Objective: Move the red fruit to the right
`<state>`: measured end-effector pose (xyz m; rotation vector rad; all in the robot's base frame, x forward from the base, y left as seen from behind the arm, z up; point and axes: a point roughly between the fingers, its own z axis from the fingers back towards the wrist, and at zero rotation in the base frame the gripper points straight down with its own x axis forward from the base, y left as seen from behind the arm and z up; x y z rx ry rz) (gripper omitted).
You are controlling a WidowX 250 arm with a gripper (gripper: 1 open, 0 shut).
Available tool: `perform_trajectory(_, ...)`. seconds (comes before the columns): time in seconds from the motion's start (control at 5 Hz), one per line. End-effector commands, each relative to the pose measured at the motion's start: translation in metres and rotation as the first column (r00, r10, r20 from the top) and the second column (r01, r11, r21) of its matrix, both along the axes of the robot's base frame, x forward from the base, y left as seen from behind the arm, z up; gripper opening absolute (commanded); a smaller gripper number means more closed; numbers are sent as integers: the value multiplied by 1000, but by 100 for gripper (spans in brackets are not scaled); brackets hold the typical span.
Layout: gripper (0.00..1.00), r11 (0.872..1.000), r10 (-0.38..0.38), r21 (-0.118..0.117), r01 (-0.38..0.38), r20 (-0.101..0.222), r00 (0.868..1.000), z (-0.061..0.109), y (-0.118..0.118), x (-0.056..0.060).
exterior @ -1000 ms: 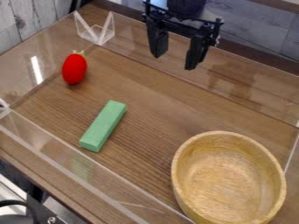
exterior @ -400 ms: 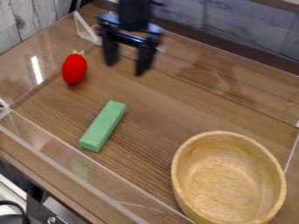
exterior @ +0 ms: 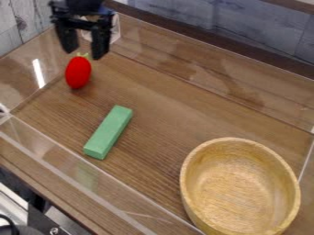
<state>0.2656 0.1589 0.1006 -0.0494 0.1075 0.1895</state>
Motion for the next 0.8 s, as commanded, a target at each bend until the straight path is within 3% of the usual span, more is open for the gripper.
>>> perform_trajectory(0.0, 100, 999, 34, 29, -35, 53, 998, 5, 16, 16)
perform_trajectory(0.4, 100, 999, 30, 17, -30, 45, 999, -22, 25, 36)
perform_trajectory(0.6, 100, 1000, -2, 12, 2, 36, 999, -28, 25, 36)
